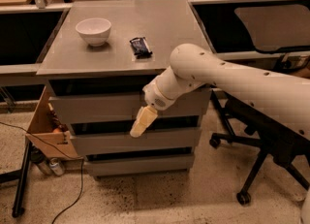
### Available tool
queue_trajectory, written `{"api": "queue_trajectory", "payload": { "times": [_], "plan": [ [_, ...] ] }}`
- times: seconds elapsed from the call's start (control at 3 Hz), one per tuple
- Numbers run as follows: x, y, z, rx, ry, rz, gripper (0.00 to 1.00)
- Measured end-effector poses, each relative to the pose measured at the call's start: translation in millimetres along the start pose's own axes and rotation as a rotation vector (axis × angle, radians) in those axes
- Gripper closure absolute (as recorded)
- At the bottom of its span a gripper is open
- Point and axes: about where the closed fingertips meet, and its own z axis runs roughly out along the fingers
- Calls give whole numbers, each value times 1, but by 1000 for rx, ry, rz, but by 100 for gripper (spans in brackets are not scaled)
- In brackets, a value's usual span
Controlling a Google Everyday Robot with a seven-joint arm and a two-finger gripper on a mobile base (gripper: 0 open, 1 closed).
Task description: Open top drawer
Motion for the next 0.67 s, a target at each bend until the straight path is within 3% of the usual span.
{"api": "queue_trajectory", "payload": {
  "times": [0.67],
  "plan": [
    [-26, -18, 0, 111, -72, -1, 0]
  ]
}}
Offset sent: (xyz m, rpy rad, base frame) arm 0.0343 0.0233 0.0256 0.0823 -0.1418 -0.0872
